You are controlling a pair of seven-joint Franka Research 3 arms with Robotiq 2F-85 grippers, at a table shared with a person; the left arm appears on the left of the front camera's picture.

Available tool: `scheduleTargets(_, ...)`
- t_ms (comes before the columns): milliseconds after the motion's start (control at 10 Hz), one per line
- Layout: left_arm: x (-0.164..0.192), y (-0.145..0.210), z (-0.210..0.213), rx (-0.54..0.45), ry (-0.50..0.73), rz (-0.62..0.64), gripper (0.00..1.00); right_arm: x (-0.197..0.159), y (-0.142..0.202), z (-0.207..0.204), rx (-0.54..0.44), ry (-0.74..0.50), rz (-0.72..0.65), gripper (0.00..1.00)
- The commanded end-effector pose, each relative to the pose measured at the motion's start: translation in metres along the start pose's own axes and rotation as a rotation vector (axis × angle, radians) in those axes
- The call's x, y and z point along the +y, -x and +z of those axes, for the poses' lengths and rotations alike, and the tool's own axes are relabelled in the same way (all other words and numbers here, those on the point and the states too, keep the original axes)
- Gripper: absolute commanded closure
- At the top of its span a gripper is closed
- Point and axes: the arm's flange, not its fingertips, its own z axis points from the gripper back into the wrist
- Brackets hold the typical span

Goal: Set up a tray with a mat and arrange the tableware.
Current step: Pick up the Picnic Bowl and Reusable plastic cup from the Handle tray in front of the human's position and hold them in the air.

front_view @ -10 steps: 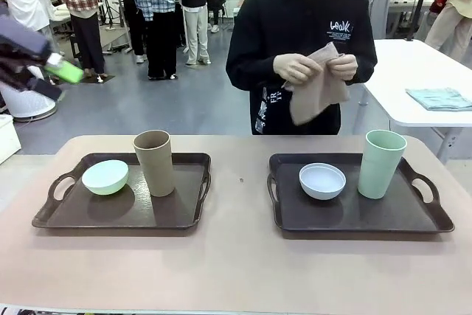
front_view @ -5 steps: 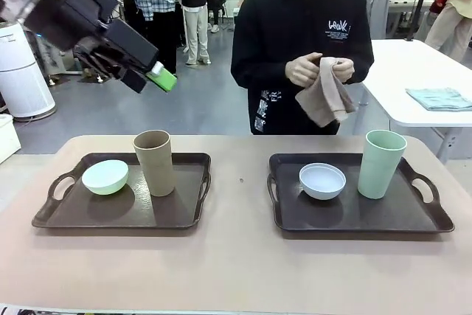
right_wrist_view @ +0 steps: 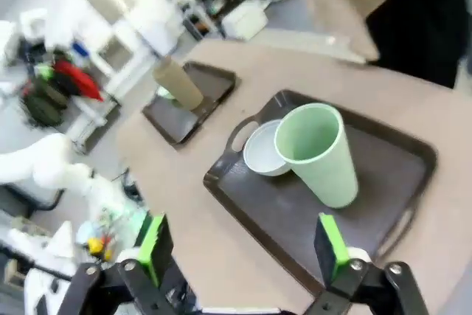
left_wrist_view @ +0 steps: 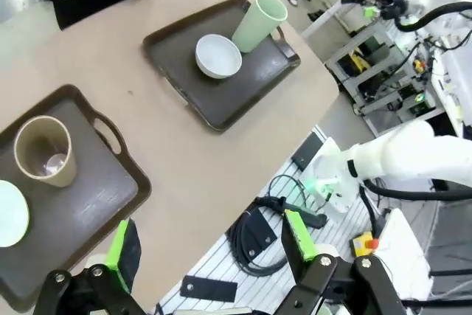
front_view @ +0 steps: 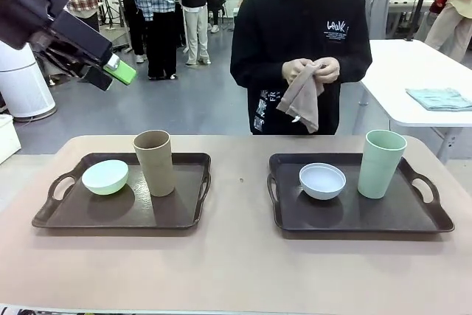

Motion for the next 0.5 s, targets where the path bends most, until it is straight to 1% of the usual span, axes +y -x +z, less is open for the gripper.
scheduleTargets(0, -0.025, -0.042, -0.048, 0.008, -0.105, 0.049, 0.00, -0.034, -0.011, -0.017, -0.023, -0.079, 0.354, 0.00)
scheduleTargets(100, -0.041, -0.067, -0.076, 0.009, -0.190, 0.101, 0.00, -0.055, -0.009, -0.019, -0.035, 0.013, 0.468, 0.00)
scheduleTargets(200, -0.047, -0.086, -0.104, 0.013, -0.319, 0.130, 0.00, -0.071, -0.008, -0.018, -0.078, 0.021, 0.593, 0.00)
scheduleTargets(300, -0.053, -0.101, -0.132, -0.005, -0.427, 0.148, 0.00, -0.085, -0.005, -0.018, -0.084, 0.047, 0.665, 0.00)
scheduleTargets(400, -0.058, -0.111, -0.161, -0.004, -0.492, 0.139, 0.00, -0.100, 0.000, -0.020, -0.061, 0.030, 0.681, 0.00)
